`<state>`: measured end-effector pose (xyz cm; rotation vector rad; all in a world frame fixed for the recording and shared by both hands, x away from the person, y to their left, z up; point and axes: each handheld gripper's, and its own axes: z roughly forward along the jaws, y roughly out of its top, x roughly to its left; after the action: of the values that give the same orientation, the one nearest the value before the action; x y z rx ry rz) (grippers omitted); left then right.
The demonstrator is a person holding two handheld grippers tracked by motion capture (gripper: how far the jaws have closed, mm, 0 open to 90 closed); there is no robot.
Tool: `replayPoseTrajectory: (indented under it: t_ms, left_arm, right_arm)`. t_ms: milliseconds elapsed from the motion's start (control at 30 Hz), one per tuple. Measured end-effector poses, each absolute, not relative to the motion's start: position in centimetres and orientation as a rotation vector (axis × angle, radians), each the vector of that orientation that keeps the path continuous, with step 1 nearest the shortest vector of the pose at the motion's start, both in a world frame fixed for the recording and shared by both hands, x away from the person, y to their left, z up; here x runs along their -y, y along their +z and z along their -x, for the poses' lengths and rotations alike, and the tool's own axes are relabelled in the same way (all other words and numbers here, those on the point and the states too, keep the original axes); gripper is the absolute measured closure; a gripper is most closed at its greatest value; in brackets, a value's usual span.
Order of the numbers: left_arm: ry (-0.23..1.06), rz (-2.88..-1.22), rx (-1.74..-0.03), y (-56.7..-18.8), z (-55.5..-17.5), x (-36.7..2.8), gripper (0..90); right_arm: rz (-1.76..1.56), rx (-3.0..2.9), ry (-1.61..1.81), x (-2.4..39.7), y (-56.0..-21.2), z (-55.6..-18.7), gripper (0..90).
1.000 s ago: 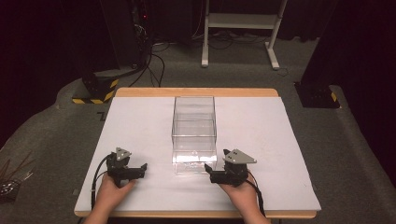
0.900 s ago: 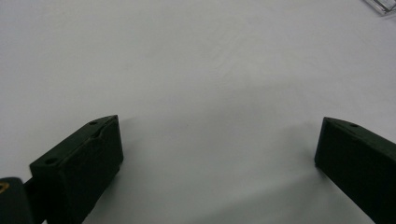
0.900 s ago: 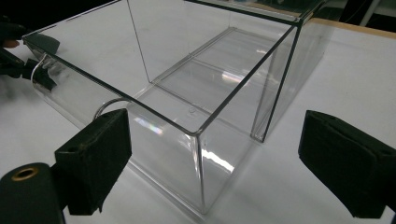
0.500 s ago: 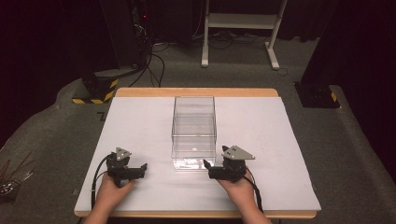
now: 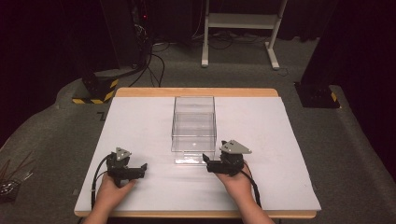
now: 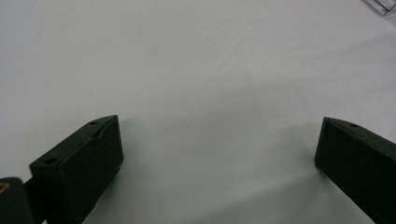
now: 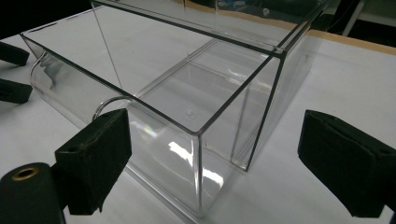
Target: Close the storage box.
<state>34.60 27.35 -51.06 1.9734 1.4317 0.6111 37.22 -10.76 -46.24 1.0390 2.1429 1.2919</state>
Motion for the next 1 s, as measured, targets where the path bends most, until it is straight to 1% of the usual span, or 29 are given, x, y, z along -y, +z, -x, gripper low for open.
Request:
replayPoseTrajectory:
  t_ms: [1000]
  left_arm:
    - [0.612, -1.971, -1.431, -51.1, -34.6, -27.3, 1.3]
  right_arm:
    - [-1.12, -2.099, 1.273, 10.2, -46.7, -41.0, 10.6]
